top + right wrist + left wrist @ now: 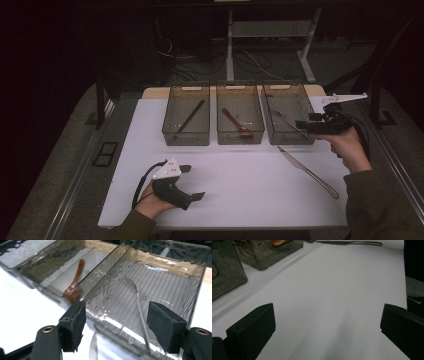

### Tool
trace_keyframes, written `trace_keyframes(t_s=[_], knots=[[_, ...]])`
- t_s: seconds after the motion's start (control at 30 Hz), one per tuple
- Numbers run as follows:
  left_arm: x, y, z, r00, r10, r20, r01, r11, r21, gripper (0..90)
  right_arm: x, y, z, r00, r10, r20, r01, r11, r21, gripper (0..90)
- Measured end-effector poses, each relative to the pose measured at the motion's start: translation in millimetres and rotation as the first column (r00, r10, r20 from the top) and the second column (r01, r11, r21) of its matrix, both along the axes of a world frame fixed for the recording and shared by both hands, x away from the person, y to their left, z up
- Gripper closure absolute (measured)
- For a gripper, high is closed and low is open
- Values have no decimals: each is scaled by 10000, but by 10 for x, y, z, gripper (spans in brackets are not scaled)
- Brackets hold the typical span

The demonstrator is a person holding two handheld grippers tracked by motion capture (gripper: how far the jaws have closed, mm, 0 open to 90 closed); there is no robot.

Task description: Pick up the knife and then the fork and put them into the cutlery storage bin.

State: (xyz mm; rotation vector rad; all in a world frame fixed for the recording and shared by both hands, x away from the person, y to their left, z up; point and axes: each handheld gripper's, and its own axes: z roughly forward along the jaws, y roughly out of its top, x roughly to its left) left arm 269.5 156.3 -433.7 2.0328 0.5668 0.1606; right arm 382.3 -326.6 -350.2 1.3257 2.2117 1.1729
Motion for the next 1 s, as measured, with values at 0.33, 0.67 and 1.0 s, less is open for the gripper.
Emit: trace_keyframes(t_s=[0.33,0.67,1.0], knots=[[11,22,-1,10000,22,17,-22,10000,46,0,-320,-24,-136,9985,501,-240,-502,9987,-33,322],[15,37,-5,9999,5,112,-5,10000,66,0,-494,-19,-256,9922,816,-944,-869,9947,-544,318],[0,29,2,9999,-46,136,45,9999,120,0,-605,16,-306,9833,1132,-1424,-1314,9834,-1253,339]])
